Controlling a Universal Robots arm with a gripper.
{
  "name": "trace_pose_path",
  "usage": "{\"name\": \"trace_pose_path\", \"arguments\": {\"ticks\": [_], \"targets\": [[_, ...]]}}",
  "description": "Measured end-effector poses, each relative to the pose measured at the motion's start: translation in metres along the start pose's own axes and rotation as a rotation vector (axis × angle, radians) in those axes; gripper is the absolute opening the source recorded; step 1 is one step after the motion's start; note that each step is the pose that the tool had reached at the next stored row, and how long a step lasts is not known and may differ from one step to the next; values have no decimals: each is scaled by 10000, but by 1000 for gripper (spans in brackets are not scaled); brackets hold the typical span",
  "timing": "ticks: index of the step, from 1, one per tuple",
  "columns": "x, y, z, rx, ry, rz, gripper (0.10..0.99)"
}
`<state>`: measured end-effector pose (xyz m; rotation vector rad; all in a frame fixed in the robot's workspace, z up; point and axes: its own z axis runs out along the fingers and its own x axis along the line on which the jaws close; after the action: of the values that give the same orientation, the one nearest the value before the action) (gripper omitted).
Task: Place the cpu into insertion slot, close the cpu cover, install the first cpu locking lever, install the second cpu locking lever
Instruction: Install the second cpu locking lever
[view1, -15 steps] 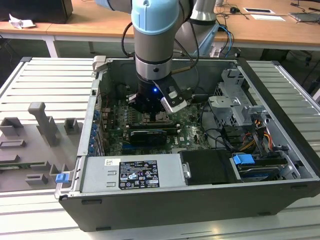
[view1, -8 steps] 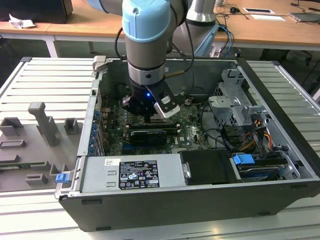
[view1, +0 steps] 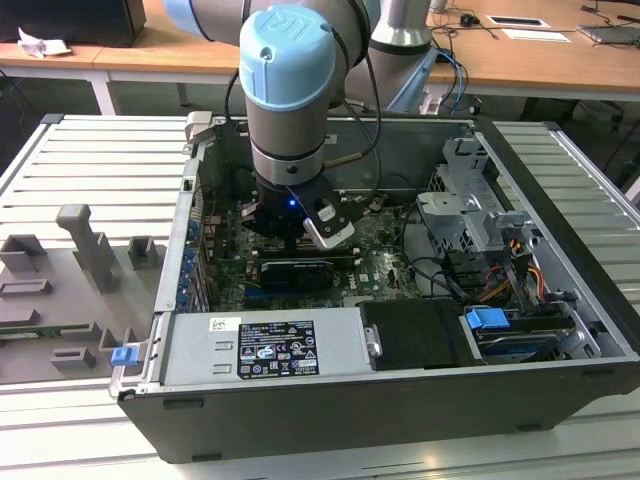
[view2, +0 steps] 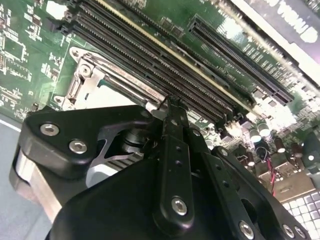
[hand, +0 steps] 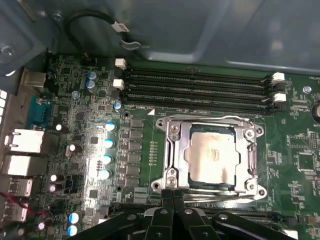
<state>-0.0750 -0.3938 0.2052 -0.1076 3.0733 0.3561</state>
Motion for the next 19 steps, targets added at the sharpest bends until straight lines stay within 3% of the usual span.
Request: {"name": "trace_pose_path", "arguments": {"ticks": [2, 6, 11, 19], "targets": [[9, -6, 25, -159, -12, 4, 106], [26, -26, 52, -335, -24, 7, 106], [76, -44, 92, -660, -45, 9, 106], [73, -13, -41, -691, -48, 10, 106]]}}
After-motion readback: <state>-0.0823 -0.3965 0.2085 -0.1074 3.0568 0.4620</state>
